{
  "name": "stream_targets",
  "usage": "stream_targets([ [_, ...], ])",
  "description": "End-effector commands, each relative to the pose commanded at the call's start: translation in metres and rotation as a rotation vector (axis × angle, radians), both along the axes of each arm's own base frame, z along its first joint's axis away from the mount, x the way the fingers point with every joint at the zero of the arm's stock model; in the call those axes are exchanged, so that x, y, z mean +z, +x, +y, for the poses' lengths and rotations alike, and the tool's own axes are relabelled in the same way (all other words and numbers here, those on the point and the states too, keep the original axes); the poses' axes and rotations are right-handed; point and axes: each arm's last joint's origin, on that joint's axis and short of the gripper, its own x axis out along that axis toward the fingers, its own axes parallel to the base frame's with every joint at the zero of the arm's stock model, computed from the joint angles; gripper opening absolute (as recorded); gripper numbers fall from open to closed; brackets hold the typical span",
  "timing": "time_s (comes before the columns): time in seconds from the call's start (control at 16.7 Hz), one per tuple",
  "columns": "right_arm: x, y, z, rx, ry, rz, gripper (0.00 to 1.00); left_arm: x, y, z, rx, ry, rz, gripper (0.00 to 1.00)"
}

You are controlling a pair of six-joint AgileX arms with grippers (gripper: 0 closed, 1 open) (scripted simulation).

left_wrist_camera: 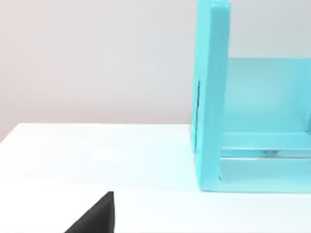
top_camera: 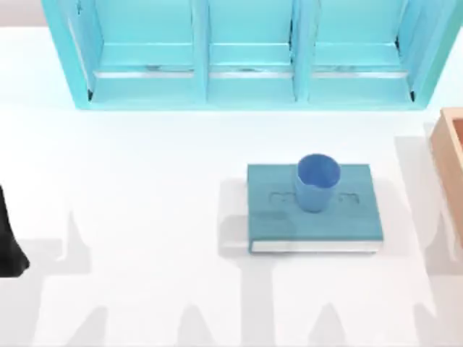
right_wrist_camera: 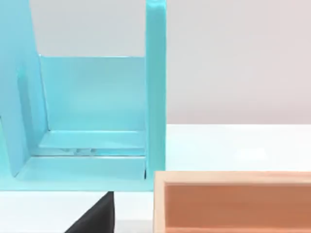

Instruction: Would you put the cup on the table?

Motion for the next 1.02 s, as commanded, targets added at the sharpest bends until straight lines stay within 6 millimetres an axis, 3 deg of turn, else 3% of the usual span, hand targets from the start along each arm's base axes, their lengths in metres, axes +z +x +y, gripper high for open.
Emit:
stream_targets([
  [0.24,0.0,0.0,0.0,0.0,0.0,0.0,1.0,0.001,0.001,0.0,-0.001,-0.006,0.034,1.0],
  [0.54,0.0,0.0,0.0,0.0,0.0,0.0,1.0,0.02,0.009,-0.004,0.002,-0.056,0.275,1.0],
  [0.78,0.0,0.0,0.0,0.0,0.0,0.0,1.0,0.068,0.032,-0.013,0.008,-0.125,0.484,1.0],
  [1.02,0.0,0.0,0.0,0.0,0.0,0.0,1.0,0.141,0.074,-0.035,-0.004,-0.216,0.607,1.0],
])
